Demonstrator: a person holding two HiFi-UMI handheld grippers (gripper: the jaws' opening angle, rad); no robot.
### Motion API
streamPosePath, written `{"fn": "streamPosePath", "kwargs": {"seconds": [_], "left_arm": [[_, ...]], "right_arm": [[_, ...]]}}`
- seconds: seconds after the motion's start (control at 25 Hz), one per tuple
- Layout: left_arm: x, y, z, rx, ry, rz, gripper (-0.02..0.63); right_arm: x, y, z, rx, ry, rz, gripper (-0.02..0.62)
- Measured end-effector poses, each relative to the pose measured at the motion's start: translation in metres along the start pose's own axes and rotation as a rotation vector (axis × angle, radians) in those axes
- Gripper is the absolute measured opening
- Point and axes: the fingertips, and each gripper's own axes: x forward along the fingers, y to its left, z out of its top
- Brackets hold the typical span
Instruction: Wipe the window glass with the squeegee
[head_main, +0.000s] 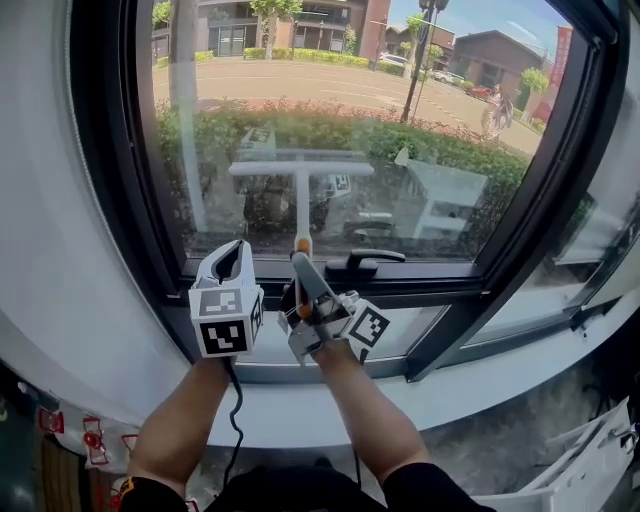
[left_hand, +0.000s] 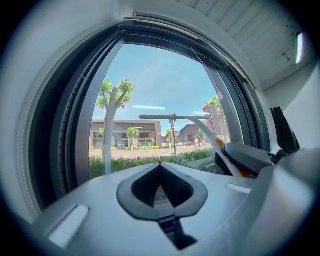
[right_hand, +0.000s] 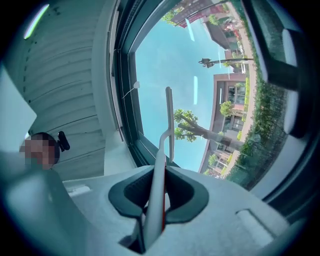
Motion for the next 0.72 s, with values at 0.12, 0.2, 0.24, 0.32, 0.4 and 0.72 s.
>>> {"fn": "streamPosePath", "kwargs": {"seconds": [0.12,0.2,0.24,0.32,0.4,0.72], "left_arm": [[0.001,-0.002,-0.018,-0.005,0.028,-0.006,0.017],[0.000,-0.004,-0.030,-0.006,0.048,-0.011,0.018],[0.000,-0.006,-0.036,-0.008,0.059,-0.012,0.017],[-0.001,-0.008,-0.048,-0.013,0.079,-0.015,0.017],[-0.001,-0.009,-0.058,-0.018,0.095,-0.017,0.017],[-0.001,-0.013,-0.082,-0.025,0.136,-0.027,0.017]], "right_arm": [[-0.018,-0.014,-0.013,0.028,-0.002,-0.032,0.044],[-0.031,-0.022,-0.021,0.046,-0.002,-0.055,0.044],[-0.037,-0.025,-0.025,0.056,-0.002,-0.066,0.044],[-0.048,-0.031,-0.032,0.078,-0.004,-0.087,0.044],[-0.059,-0.037,-0.041,0.098,-0.008,-0.109,0.044],[-0.095,-0.062,-0.065,0.155,-0.008,-0.187,0.046]]}}
